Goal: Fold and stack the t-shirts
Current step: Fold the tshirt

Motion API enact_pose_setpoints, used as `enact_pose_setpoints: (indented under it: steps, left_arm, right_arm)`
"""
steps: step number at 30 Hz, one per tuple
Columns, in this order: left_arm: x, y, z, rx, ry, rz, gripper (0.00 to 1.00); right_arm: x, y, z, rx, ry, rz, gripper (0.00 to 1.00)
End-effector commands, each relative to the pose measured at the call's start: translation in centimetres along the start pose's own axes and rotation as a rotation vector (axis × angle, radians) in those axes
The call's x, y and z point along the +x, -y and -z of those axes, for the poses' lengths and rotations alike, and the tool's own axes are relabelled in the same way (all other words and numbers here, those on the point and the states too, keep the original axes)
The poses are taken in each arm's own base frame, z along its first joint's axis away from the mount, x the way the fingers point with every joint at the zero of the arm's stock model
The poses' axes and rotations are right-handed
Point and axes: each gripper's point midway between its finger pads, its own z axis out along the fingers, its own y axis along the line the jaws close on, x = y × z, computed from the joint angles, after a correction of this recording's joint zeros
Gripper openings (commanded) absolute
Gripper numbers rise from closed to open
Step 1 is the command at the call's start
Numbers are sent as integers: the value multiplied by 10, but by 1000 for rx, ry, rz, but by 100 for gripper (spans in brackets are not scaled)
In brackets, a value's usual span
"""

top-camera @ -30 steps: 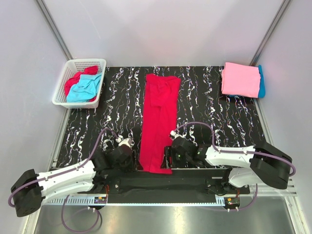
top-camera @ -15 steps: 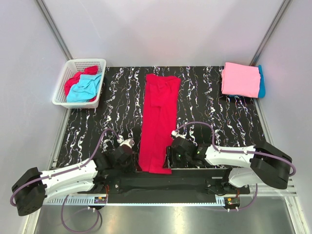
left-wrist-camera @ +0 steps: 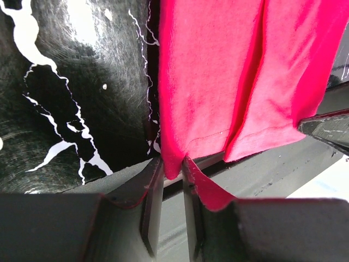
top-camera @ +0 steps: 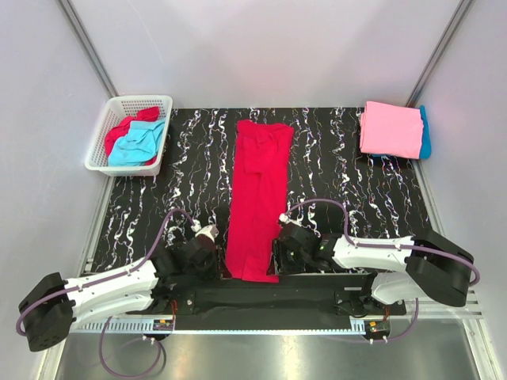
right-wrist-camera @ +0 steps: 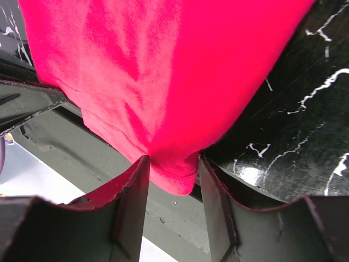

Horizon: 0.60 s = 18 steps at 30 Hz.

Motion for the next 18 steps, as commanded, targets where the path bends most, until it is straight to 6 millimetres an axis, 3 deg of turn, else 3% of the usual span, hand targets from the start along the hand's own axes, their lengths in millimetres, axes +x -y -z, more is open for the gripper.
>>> enact_pose_setpoints:
  steps: [1, 16, 18]
  left_arm:
    - [-19, 15, 2, 52, 80, -17, 24]
    - [-32, 24, 16, 86, 154, -15, 26]
    - [-32, 23, 15, 82, 151, -15, 24]
  right_arm:
    - [3, 1, -5, 10, -10, 14, 49]
    - [4, 1, -2, 4, -10, 7, 47]
    - [4, 1, -3, 4, -16, 7, 38]
